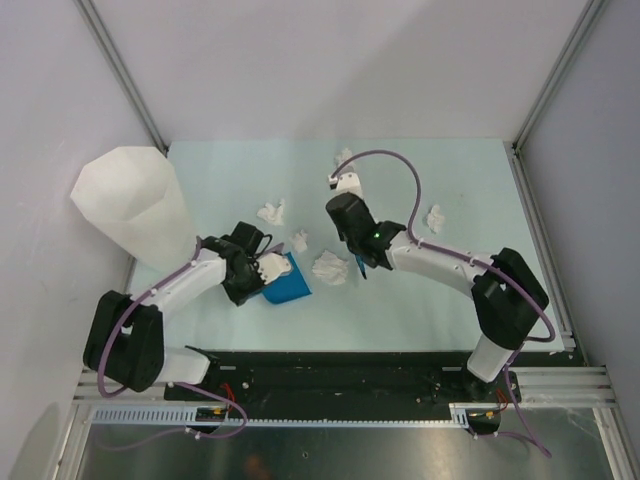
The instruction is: Sweep away the paper scraps from the table
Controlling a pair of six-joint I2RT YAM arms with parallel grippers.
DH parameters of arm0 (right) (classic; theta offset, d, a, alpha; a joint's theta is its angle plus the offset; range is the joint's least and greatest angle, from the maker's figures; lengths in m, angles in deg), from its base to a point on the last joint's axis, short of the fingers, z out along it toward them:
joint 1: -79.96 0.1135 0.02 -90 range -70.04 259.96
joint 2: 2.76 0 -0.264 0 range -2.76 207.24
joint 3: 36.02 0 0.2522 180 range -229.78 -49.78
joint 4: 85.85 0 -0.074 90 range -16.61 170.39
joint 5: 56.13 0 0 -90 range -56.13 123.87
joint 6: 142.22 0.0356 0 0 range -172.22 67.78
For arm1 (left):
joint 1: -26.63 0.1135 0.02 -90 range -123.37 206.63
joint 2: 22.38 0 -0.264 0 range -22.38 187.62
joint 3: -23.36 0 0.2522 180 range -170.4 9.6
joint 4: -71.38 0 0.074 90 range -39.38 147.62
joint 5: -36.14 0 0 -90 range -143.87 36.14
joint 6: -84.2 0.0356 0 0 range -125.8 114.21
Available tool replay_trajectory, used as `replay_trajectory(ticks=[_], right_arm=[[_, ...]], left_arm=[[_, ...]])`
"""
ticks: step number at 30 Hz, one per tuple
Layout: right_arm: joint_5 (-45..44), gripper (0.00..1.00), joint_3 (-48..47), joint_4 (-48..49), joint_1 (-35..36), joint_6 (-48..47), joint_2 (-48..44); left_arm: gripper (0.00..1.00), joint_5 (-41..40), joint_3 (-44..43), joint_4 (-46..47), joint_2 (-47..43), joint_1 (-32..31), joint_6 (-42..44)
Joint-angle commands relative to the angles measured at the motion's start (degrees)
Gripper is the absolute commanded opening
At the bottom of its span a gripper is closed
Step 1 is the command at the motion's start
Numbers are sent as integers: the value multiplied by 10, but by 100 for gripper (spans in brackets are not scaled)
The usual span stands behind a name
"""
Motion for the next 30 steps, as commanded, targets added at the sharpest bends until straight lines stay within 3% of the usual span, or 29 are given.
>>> replay_trajectory(ticks=[1, 5, 14, 30], right_arm=[[-116, 0, 49, 24, 29, 59, 7], [-90, 0, 83, 78, 56, 58, 9], [-47, 0, 84, 90, 85, 104, 29], [-13, 0, 85, 139, 90, 70, 39]], left_arm=[[0, 14, 6, -13, 25, -9, 14], [0, 23, -1, -13, 49, -20, 11], [0, 34, -11, -13, 93, -28, 2], [0, 33, -23, -12, 107, -37, -10]])
